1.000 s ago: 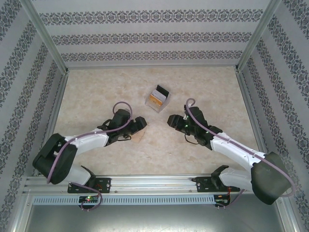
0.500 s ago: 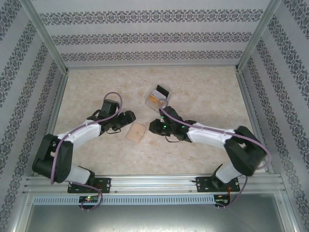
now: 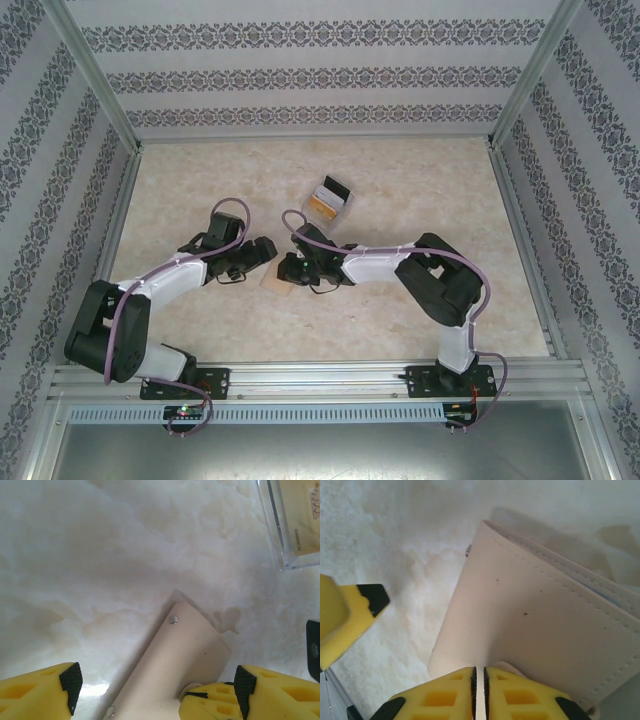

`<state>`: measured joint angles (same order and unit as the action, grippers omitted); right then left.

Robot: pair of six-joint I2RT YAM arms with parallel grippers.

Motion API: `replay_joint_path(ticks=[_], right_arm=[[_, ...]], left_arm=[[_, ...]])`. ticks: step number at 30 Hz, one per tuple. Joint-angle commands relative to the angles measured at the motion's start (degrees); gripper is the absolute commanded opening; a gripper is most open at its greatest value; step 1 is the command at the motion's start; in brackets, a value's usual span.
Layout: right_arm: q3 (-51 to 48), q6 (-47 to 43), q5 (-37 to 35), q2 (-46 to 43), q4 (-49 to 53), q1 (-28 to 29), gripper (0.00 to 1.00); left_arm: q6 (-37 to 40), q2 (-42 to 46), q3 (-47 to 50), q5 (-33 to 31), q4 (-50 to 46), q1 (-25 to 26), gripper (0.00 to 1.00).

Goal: Put the credit cards into the card holder
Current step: Move the card holder to the center of the table.

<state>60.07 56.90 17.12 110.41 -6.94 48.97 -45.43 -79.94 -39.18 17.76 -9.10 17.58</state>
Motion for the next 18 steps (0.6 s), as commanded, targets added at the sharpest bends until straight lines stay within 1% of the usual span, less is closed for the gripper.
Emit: replay_joint_path(ticks=[1,5,8,13,14,16,18], right_arm=[[-3.8,-2.2,1.0,0.1,2.4,-1.4,0.13],[-10.0,-7.8,1.7,-4.6,4.3,-4.4,0.13],[-14.4,-13.4,5.3,-9.3,5.2,-7.9,0.14],[-17.9,-20.1,11.3,-18.3,6.2,-12.8,0.16],[-17.8,-20.6,10.9,-19.6,7.6,-13.5,0.16],[-17.0,-20.0,6.9,-21.6,12.6,-14.6,0.16],[-16.0,-19.7,3.7,-21.7,16.0,-15.0,0.16]], left_arm=[[-0.1,1.6,0.9,-0.9,-1.0,-0.5,0.82],[1.4,1.7,1.1,4.7,2.4,-0.4,0.82],[2.2,0.1,-0.3,9.6,3.6,0.2,0.81],[2.6,-2.6,-3.3,13.7,4.3,4.1,0.80],[2.7,-3.3,-4.0,13.8,4.2,5.0,0.79],[2.5,-5.2,-5.4,13.7,4.3,7.3,0.79],[2.3,-7.3,-6.7,13.5,5.1,9.3,0.79]])
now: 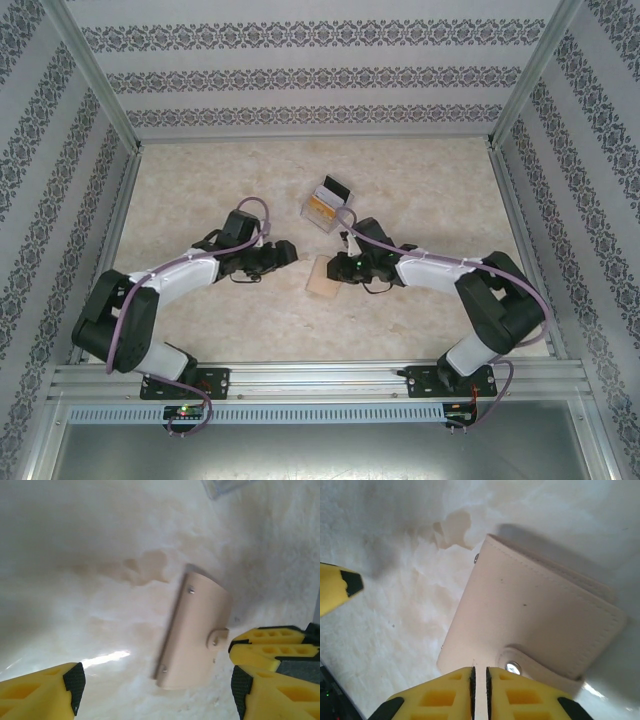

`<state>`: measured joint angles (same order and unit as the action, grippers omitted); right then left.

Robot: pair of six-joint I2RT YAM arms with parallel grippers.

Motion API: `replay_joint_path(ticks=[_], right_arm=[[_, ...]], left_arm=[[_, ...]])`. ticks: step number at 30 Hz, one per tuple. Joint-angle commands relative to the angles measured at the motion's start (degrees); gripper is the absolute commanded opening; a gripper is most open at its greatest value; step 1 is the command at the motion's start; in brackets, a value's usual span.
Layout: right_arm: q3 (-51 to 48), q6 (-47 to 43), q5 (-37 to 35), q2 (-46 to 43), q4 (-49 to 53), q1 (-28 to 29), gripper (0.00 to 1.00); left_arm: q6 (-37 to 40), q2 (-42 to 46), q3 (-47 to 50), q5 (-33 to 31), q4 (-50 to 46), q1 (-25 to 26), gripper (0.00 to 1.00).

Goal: Put the credit cards into the card holder
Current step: Move the card holder to the center of the table, then pick up the card holder from the center of the table.

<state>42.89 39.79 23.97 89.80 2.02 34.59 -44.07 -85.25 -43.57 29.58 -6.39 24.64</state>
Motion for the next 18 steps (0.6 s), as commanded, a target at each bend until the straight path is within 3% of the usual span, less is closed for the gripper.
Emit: replay_joint_path(ticks=[1,6,12,18], right_arm=[[1.4,-2.2,-4.3,-1.0,7.6,-0.5,0.16],[0.5,0.0,-6.9,-0.4,5.7,-0.7,0.16],[1.0,0.5,-5.2,2.5,4.9,-0.7,0.15],[1.3,0.9,-5.1,4.6,3.8,-0.7,0.14]], left_arm=[[0.6,-3.3,-2.9,2.0,3.1,3.0,0.78],[1.4,-9.2,-6.8,3.2,2.4,5.4,0.73],[1.4,-12.5,-8.2,5.8,3.6,6.1,0.67],[2.2,-14.6,-9.2,4.5,3.5,7.1,0.60]])
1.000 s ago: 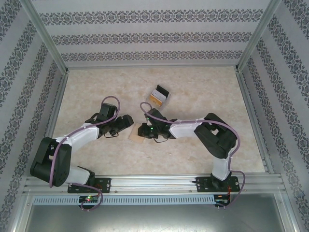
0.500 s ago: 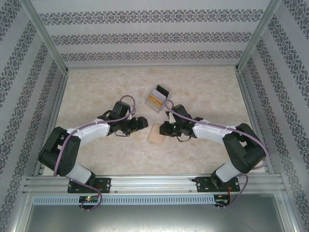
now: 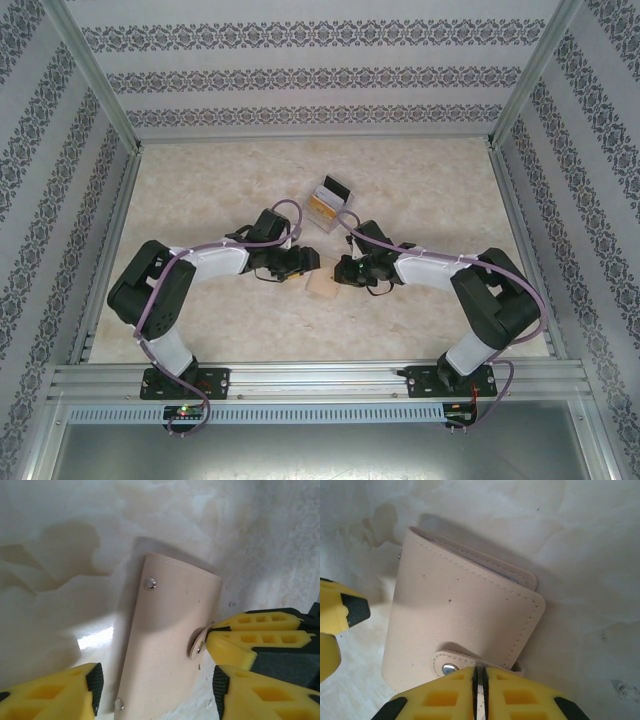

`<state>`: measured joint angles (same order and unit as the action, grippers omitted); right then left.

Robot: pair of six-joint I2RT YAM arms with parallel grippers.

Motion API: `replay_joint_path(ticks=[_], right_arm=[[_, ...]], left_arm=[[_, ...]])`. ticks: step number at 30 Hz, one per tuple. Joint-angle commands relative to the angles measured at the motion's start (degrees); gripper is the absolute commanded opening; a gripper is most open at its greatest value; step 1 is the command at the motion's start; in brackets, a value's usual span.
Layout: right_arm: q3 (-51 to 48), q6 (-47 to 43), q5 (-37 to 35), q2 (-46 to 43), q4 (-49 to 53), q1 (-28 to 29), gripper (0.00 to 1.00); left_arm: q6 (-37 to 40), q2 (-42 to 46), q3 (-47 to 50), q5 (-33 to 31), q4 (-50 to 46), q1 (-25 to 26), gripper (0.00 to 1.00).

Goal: Put the credit cards into the card holder
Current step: Pick up the card holder from the center of the table.

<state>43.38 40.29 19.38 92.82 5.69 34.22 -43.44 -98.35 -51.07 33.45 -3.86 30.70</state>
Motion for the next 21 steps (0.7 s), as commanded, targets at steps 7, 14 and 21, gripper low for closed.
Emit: replay_joint_path(ticks=[7,14,21], right_arm=[[2.4,-0.6,-1.6,4.1,2.0,-0.3,0.13],[2.7,-1.1,-2.5,4.8,3.1,-0.4,0.13],[3.2,-0.4,-3.3,4.2,3.4,-0.4,0.14]], left_arm=[[0.4,-3.0,-1.4,-1.1,2.4,1.9,0.50],[-1.9,-3.1,0.0,-0.2,5.8,2.2,0.40],[-1.9,-1.0,0.9,1.3,8.0,2.2,0.23]])
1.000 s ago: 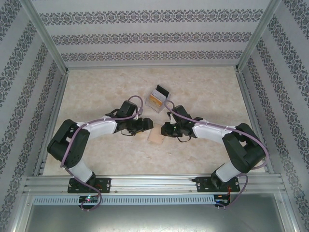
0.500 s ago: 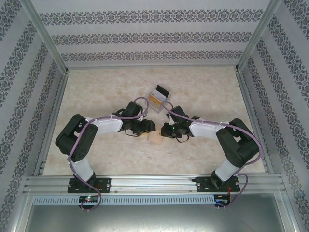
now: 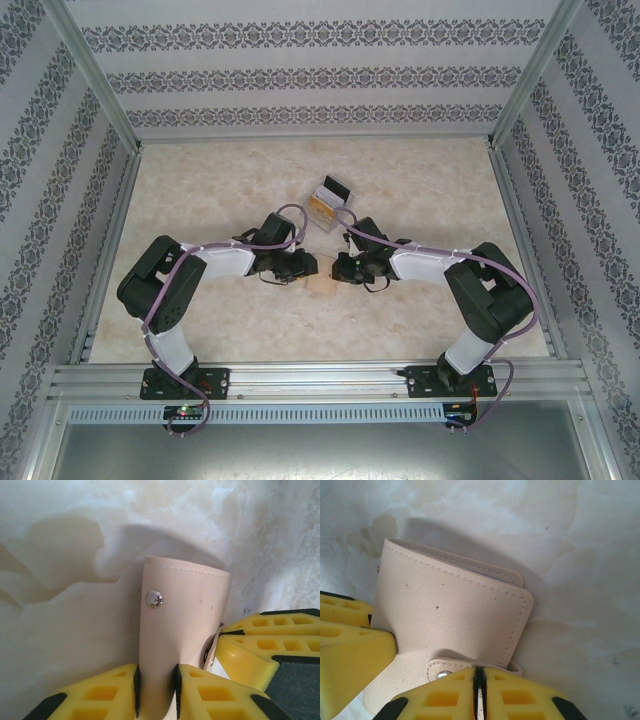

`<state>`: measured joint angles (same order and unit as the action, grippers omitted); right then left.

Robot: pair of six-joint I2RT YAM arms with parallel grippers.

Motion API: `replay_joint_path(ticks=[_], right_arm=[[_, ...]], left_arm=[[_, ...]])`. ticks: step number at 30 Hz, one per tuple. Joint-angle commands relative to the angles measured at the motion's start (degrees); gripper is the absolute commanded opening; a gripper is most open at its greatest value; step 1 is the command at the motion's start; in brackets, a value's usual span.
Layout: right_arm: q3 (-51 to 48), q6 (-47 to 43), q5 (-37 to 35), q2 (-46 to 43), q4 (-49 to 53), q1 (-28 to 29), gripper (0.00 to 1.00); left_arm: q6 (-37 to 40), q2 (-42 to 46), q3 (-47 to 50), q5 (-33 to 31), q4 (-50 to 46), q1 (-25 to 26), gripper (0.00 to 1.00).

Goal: Put the credit cards into the card holder
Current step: Pick up the card holder from the center of the table.

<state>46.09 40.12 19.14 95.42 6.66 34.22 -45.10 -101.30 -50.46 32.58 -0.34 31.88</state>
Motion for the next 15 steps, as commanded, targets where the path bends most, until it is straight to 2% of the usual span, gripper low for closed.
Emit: replay_joint_path(ticks=[1,8,15], right_arm=[[0.7,-0.1,-3.1,1.2,2.6,-0.3,0.14],[4.0,0.5,-5.0,-3.6,5.2,0.9,0.22],[5.1,2.1,-5.0,-3.8,3.6,2.5,0.27]], left_arm=[[-0.4,2.4,0.4,2.1,4.7,1.0,0.20],[-2.4,4.2,1.8,2.3,8.5,1.1,0.00],[-3.6,4.1,2.5,2.1,9.9,1.2,0.00]])
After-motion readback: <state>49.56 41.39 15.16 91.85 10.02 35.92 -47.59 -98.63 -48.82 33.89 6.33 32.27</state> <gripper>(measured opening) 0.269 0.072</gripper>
